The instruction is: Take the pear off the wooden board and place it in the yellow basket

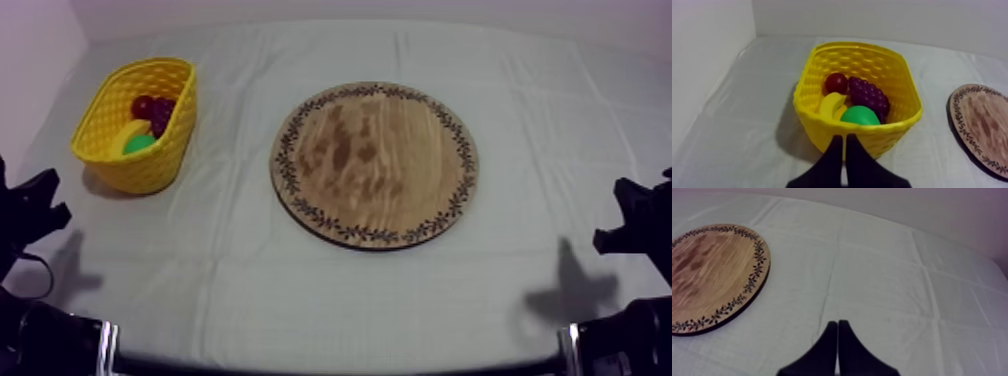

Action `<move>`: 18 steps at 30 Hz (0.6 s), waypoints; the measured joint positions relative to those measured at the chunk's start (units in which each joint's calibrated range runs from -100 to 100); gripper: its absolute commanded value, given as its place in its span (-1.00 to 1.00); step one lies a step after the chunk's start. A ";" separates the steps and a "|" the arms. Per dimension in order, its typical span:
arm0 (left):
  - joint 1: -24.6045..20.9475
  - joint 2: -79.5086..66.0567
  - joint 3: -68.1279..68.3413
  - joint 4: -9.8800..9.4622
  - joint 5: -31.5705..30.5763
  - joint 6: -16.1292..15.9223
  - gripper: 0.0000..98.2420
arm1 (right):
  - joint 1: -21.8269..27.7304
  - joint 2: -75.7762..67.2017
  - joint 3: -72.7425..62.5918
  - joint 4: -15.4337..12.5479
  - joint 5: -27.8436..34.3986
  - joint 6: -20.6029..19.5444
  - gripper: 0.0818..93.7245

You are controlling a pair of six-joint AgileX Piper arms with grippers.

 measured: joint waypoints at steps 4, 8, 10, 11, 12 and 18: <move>-0.33 -1.94 1.07 1.74 0.23 -1.52 -1.00 | 0.00 0.00 0.00 0.00 0.00 0.00 -0.99; -1.36 -4.74 1.44 4.62 2.58 -3.98 -1.00 | 0.00 0.00 0.00 0.00 0.00 0.00 -0.99; -1.72 -5.85 1.63 5.56 3.36 -4.78 -1.00 | 0.00 0.00 0.00 0.00 0.00 0.00 -0.99; -1.77 -6.08 1.63 5.74 3.36 -5.02 -1.00 | 0.00 0.00 0.00 0.00 0.00 0.00 -0.99; -1.78 -6.27 1.65 5.90 3.44 -5.16 -1.00 | 0.00 0.00 0.00 0.00 0.00 0.00 -0.99; -1.78 -6.63 2.54 6.50 1.58 -4.74 -1.00 | 0.00 0.00 0.00 0.00 -0.07 0.00 -0.99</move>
